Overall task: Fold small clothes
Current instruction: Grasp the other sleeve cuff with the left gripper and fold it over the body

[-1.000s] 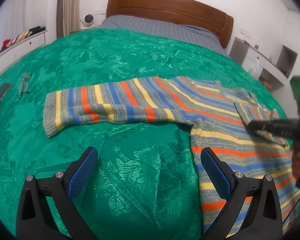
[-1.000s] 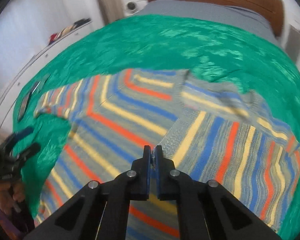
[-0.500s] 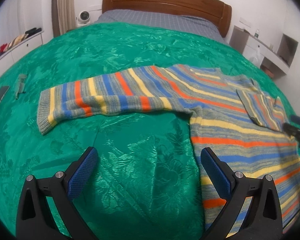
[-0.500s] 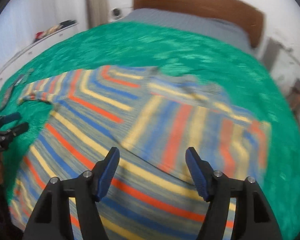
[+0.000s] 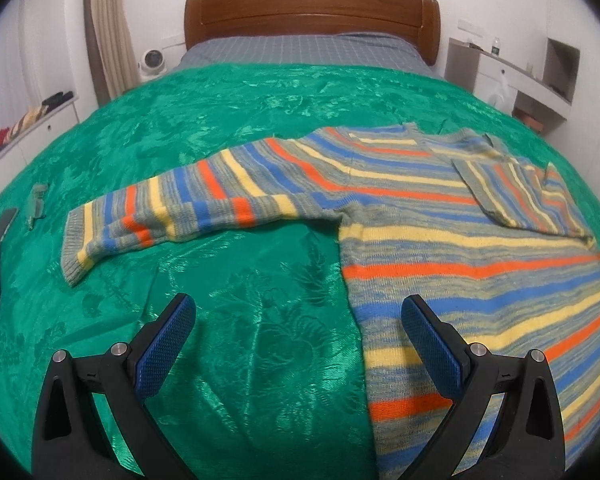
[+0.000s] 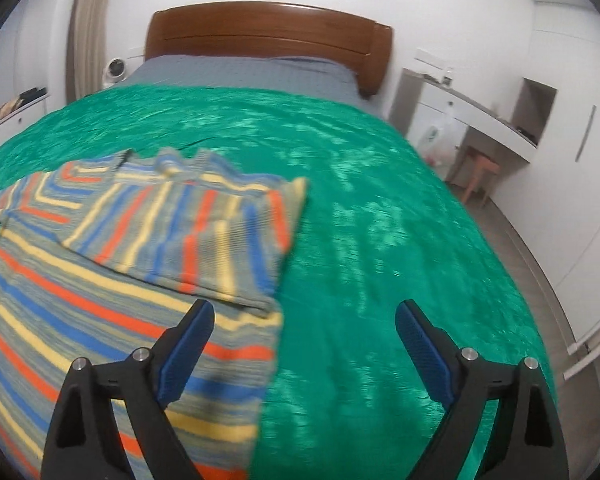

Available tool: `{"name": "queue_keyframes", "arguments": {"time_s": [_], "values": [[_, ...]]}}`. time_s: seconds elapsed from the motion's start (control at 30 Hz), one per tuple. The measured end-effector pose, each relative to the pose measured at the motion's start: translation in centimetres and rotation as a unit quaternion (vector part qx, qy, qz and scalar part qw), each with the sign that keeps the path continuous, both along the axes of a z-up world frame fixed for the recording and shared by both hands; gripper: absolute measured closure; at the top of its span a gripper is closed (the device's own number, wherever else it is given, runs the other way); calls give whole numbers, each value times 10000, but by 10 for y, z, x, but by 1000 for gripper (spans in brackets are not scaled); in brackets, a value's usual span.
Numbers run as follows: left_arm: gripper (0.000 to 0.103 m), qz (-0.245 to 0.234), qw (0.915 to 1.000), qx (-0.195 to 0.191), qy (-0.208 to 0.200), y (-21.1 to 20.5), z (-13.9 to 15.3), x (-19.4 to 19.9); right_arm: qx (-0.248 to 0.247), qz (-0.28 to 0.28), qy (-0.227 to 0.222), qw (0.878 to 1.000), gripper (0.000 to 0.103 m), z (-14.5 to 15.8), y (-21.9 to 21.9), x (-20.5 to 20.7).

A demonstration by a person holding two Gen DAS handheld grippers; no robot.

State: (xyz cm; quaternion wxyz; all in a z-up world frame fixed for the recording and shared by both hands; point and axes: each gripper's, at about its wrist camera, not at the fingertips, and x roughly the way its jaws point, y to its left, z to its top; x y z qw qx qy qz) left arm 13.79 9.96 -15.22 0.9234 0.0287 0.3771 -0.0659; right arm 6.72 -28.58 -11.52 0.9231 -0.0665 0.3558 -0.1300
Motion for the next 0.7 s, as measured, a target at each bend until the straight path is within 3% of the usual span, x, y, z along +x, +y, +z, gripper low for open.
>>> {"name": "queue_keyframes", "arguments": {"time_s": [0.23,0.7], "values": [[0,-45,9998,188,-23,-7,-9,-1,-3,-265,-43,9996,12,-20,-19,-3],[0,112,9999,75,35,-3,-17,2,-20,-496,-111,9987,9,-33,-26,-6]]}}
